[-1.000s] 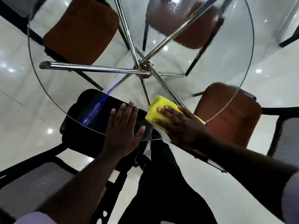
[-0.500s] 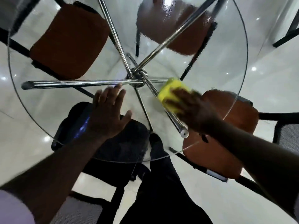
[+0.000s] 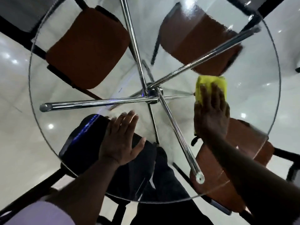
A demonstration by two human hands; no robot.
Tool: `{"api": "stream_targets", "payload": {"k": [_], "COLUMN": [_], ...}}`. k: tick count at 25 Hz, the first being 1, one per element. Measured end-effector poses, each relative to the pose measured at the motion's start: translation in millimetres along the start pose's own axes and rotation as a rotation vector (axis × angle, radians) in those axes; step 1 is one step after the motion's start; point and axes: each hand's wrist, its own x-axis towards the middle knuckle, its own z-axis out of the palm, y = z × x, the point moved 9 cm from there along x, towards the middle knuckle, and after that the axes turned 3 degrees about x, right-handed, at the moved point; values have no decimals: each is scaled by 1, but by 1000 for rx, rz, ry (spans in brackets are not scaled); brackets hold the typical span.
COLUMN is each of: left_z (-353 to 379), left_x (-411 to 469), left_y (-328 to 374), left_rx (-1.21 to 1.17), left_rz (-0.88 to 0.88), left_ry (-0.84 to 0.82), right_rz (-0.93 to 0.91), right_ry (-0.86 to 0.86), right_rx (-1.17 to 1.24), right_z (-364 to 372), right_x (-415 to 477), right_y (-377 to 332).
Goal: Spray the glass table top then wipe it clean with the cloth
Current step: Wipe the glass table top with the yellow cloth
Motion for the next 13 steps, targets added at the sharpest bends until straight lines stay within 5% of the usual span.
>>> {"api": "stream_targets", "payload": {"k": [1,2,4,5,6,9,10,12,13], "left_z": [-1,-3,-5,-4,-2,-1,-3,-6,-5], "left_x": [-1,1,0,1,1,-1,0,3,3], "left_y": [-1,-3,0,-2,-3,-2,-2,-2,-2], "left_rx": [-8,-9,-14,-22,-23,-27,-28,-18,-15], "left_rz": [0,-2,9,4,-7,-9,-6,0,-3], "left_ry": [-8,-9,-4,8,20,8,15,12,12], "right_rz": [101,-50,-762,-934,-903,-204,-304,-894,-1047], "right_ry": [14,-13,-182,-206,-172,-37,-26,-122,-141], "right_rx": [1,-36,-108,-138,-147,8,-11,-92,-112], "right_z": [6,17,43,47,50,46,54,68,66], "right_x": [-6,-10,-26,-9,22,68,56,22,27], "right_y": [-20,-58,-125,-140,-148,-147,-168,-204,-206]}}
